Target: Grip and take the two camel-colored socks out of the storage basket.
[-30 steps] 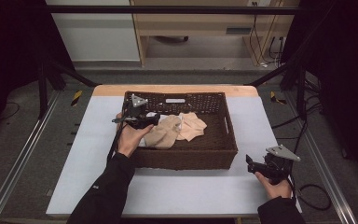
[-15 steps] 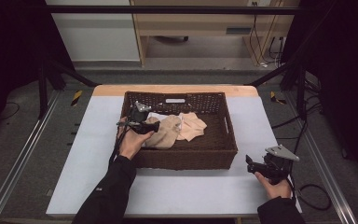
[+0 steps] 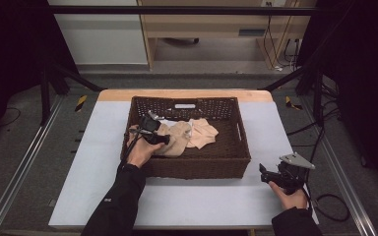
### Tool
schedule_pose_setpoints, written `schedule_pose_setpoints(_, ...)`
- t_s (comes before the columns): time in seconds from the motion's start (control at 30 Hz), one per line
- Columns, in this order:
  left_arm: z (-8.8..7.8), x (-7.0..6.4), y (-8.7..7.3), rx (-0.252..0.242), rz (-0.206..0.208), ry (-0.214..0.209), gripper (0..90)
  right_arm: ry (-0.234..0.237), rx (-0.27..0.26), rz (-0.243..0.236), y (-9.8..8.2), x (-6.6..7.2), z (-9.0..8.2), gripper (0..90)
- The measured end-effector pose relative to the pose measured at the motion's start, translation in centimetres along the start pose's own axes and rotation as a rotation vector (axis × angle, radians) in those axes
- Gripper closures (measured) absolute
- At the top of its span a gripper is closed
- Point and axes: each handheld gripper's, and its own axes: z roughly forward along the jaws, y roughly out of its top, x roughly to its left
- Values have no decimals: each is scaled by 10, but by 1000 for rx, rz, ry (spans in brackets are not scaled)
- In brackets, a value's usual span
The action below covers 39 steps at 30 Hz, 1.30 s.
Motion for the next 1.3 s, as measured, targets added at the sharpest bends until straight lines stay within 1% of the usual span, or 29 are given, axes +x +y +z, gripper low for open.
schedule_pose_setpoints(0.07, 1, 0, -1, 22, 1, -8, 343, -1, 1, 0, 0, 0, 0, 52)
schedule_pose_setpoints(0.13, 2, 0, -1, 27, -1, -10, 366, 0, 3, -2, 0, 0, 0, 52)
schedule_pose_setpoints(0.2, 3, 1, -1, 54, -18, -23, 420, -1, 4, -5, 0, 0, 0, 53)
schedule_pose_setpoints(0.33, 4, 4, -2, 70, -48, -33, 545, -4, 5, -12, 0, 0, 0, 54)
schedule_pose_setpoints(0.43, 3, 5, -2, 77, -54, -45, 662, -5, 5, -11, 0, 0, 0, 54)
schedule_pose_setpoints(0.5, 3, 6, -2, 74, -55, -53, 723, -5, 5, -12, 0, 0, 0, 54)
schedule_pose_setpoints(0.63, 2, 7, -2, 73, -58, -70, 818, -6, 6, -13, 0, 0, 0, 54)
schedule_pose_setpoints(0.73, 2, 7, -2, 67, -66, -76, 855, -6, 6, -10, 0, 0, 0, 54)
schedule_pose_setpoints(0.83, 1, 8, -2, 66, -65, -76, 873, -7, 4, -10, 0, 0, 0, 55)
schedule_pose_setpoints(0.9, -1, 8, -2, 46, -68, -73, 880, -7, 3, -10, 0, 0, -1, 55)
schedule_pose_setpoints(0.93, -1, 8, -2, 46, -68, -73, 882, -7, 3, -9, 0, 0, -1, 55)
schedule_pose_setpoints(0.97, -4, 9, -1, 32, -57, -66, 884, -6, 2, -7, 0, 0, -1, 55)
schedule_pose_setpoints(1.1, -7, 9, -1, -3, -55, -54, 886, -7, 1, -8, 0, 0, -1, 56)
schedule_pose_setpoints(1.13, -7, 9, -1, -3, -55, -54, 887, -7, 0, -8, 0, 0, -1, 56)
schedule_pose_setpoints(1.17, -9, 9, -1, -24, -54, -53, 887, -8, -1, -8, 0, 0, -1, 56)
schedule_pose_setpoints(1.2, -10, 9, -1, -35, -55, -53, 888, -8, -2, -8, 0, 0, -1, 56)
schedule_pose_setpoints(1.27, -11, 9, -1, -42, -57, -52, 888, -8, -2, -8, 0, -1, -1, 56)
schedule_pose_setpoints(1.3, -12, 10, -1, -53, -59, -47, 888, -8, -1, -8, 0, -1, -1, 56)
